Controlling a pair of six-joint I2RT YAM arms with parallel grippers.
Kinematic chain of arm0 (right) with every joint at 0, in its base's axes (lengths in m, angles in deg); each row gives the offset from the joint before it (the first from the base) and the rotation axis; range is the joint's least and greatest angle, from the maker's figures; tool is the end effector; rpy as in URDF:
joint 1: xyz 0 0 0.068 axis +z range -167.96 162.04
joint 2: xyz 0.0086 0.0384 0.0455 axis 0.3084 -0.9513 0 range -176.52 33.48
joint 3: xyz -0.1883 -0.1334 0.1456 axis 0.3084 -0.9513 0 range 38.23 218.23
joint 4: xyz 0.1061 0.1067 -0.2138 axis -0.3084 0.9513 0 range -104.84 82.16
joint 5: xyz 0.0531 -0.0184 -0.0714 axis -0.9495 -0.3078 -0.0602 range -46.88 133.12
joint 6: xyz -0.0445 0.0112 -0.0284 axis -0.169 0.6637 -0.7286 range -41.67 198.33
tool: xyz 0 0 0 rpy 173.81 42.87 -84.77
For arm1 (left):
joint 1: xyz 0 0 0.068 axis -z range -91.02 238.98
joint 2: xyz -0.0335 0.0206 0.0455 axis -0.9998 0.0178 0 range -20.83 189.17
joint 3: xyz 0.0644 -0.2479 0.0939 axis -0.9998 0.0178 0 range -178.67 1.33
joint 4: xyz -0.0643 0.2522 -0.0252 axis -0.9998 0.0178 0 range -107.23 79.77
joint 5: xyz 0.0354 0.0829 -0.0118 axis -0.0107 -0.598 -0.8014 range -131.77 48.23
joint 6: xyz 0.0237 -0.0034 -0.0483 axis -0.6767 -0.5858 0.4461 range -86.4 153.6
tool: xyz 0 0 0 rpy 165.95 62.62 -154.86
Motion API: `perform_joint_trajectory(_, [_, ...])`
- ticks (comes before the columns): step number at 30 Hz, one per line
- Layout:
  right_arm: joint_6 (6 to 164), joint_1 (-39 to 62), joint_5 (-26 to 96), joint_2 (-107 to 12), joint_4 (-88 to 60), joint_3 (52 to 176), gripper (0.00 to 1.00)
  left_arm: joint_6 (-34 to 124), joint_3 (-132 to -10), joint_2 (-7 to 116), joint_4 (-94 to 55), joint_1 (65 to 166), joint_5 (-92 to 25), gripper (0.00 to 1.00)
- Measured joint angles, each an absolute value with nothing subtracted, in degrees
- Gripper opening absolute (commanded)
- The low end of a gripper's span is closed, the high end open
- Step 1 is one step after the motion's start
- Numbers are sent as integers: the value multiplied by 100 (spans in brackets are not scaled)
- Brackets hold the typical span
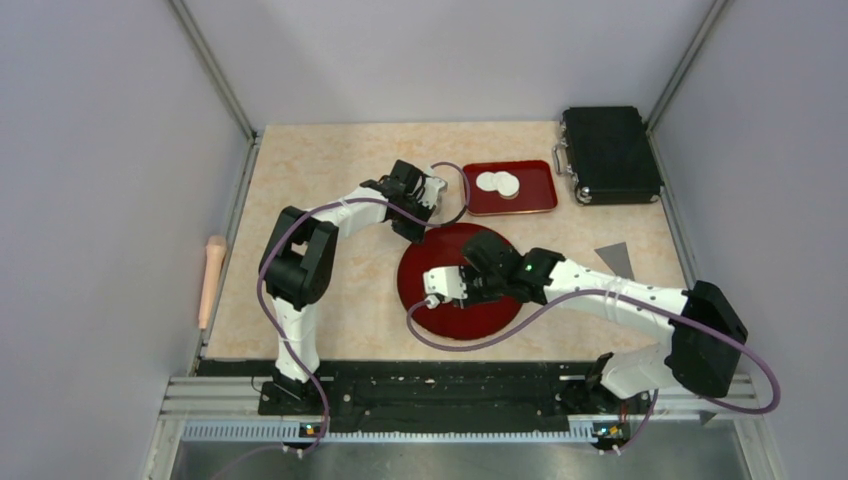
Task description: Roll out the dumpling wrappers from the dough
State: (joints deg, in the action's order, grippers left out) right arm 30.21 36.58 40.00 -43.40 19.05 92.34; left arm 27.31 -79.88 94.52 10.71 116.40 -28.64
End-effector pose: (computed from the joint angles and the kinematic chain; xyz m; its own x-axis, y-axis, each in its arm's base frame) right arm 0.1547 0.2205 0.2395 0.2950 -0.8674 -0.4007 -0.9154 -0.1363 -0.3789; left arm 0.3694 -0.2009 0.1682 -0.7202 0.4939 -0.4873 0.6256 0.7659 -0.1482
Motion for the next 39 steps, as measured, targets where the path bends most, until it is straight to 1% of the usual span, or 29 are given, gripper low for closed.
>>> perform_joint_trajectory(7, [3006, 3662, 5176, -4694, 1374, 9216, 0, 2771, -7988, 9454, 1080, 11640, -2814, 0])
perform_joint_trajectory(14, [2919, 3702, 5887, -4797, 1105, 9026, 0, 2863, -7988, 9463, 1063, 11640, -2805, 0])
perform_joint_trajectory(21, [2912, 3704, 6295, -4994, 644, 8919, 0, 2882, -7988, 9467, 1060, 11640, -2786, 0])
perform_joint_trajectory(28, [3161, 3704, 6228, -4992, 582, 8965, 0, 2882, -7988, 9467, 1060, 11640, -2781, 0])
perform_joint_trajectory(39, [3679, 3586, 5157, -4378, 1553, 9247, 0, 2928, -7988, 9476, 1058, 11640, -2766, 0])
